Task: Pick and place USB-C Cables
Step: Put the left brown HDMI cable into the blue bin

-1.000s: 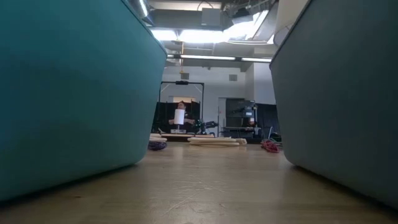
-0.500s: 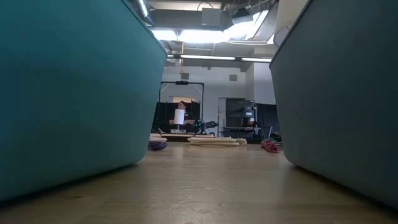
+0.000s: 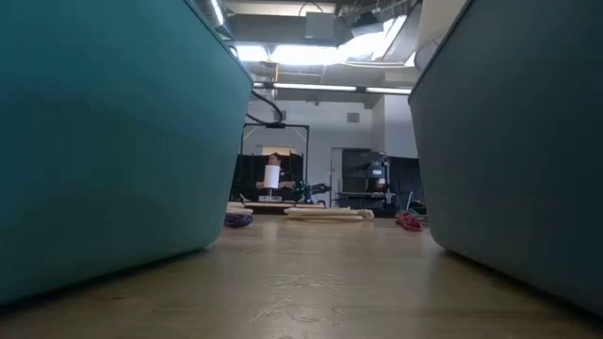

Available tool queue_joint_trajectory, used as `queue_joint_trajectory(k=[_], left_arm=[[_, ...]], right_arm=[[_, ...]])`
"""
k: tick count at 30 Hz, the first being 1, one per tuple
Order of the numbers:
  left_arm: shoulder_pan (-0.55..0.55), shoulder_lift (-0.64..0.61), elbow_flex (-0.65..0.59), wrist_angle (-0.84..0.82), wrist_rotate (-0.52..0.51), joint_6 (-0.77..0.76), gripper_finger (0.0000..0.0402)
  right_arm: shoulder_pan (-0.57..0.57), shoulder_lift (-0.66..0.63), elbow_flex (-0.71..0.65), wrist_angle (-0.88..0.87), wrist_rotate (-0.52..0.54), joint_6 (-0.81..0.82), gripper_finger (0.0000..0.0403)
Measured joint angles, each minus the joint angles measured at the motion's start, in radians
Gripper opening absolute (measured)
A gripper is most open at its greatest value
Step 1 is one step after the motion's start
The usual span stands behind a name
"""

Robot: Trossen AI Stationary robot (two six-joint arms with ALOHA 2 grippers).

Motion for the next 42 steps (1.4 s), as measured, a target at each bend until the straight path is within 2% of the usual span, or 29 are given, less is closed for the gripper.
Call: queue_joint_trajectory(k=[5, 9, 14, 19, 24, 28, 35, 38, 42], left_arm=[[0.001, 0.047, 0.024, 0.051, -0.076, -0.033, 0.0140], [-0.006, 0.049, 0.054, 0.064, -0.128, 0.001, 0.0140], [0.023, 0.059, 0.056, 0.109, -0.061, 0.004, 0.0140], [0.035, 0.094, 0.056, 0.111, -0.132, -0.002, 0.0140], [0.033, 0.094, 0.056, 0.112, -0.139, -0.014, 0.0139], [0.034, 0.094, 0.056, 0.112, -0.141, -0.026, 0.0108], [0.032, 0.094, 0.056, 0.111, -0.167, -0.048, 0.0011], [0.020, 0.080, 0.060, 0.089, -0.216, -0.067, 0.0003], [-0.002, 0.034, 0.117, 0.003, -0.222, -0.066, 0.0002]], right_arm=[[0.000, 0.000, 0.000, 0.001, 0.000, 0.000, 0.0128], [0.000, 0.000, 0.000, 0.002, 0.000, 0.003, 0.0128], [0.000, 0.000, 0.000, 0.002, 0.000, 0.003, 0.0128], [0.000, 0.000, 0.000, 0.011, 0.000, 0.003, 0.0128], [0.000, 0.000, 0.000, 0.021, 0.000, 0.003, 0.0128], [0.000, 0.000, 0.000, 0.029, 0.000, 0.003, 0.0128], [0.000, 0.000, 0.000, 0.043, -0.001, 0.003, 0.0128], [0.000, 0.000, 0.000, 0.044, -0.002, 0.002, 0.0128], [0.000, 0.000, 0.000, 0.044, -0.002, 0.000, 0.0128]])
